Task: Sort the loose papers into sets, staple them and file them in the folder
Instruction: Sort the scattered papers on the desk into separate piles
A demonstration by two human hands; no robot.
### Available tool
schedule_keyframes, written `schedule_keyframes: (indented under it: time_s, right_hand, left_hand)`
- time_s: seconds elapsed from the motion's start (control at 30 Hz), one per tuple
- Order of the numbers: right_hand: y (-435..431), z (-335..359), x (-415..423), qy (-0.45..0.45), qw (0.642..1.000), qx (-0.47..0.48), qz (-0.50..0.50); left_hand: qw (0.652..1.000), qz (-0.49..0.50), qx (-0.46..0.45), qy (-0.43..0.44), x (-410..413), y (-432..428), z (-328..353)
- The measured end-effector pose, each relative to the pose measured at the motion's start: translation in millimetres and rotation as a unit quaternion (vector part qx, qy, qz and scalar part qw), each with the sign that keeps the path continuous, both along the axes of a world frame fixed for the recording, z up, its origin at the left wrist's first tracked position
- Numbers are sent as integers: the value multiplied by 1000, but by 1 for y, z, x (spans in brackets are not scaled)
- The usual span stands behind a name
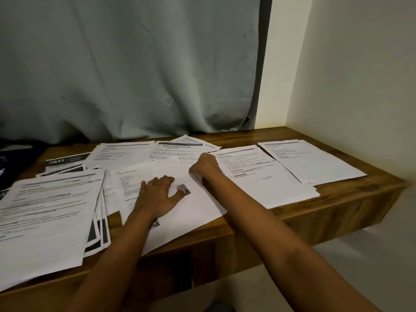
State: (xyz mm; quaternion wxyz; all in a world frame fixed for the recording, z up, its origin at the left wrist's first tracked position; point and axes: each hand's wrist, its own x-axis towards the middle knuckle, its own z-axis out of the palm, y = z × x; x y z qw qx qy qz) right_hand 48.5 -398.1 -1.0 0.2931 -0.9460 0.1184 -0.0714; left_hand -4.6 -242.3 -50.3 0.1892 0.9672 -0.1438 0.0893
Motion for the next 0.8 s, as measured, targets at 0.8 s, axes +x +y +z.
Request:
schedule_keyframes:
  time_s: [0.8]
  right_hand:
    - [0,12,14,111,994,21,-1]
  left_hand:
    - [1000,9,14,-25,13,1,-13]
